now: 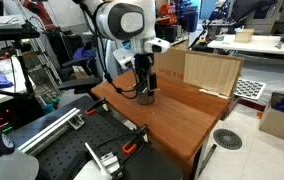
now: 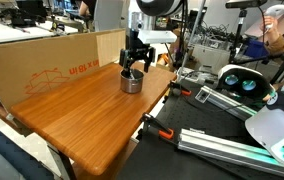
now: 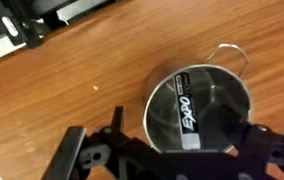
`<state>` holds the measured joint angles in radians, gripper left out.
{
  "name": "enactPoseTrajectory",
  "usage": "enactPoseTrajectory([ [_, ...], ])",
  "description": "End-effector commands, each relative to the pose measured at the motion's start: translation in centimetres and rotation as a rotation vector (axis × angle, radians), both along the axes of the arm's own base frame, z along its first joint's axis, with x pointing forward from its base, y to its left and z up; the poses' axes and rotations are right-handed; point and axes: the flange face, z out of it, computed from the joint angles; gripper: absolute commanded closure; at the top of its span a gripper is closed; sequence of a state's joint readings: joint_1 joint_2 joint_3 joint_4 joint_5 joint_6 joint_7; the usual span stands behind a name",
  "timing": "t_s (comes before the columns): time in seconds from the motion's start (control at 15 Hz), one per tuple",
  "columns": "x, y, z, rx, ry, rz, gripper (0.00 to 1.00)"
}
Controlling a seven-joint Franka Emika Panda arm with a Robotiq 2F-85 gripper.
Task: Remove the marker from the pot and put it on the table
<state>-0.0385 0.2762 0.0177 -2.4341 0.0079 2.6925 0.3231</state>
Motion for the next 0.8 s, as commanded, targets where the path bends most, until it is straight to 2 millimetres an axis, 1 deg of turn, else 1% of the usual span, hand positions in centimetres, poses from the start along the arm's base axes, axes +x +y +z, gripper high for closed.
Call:
enactPoseTrajectory([
  [0.0, 0.9, 0.2, 0.3, -0.008, -0.014, -0.006, 0.0],
  [0.33, 1.3, 0.7, 0.8, -0.022, -0.019, -0.009, 0.0],
  [0.73, 2.1, 1.8, 1.9, -0.046, -0.061, -0.025, 0.0],
])
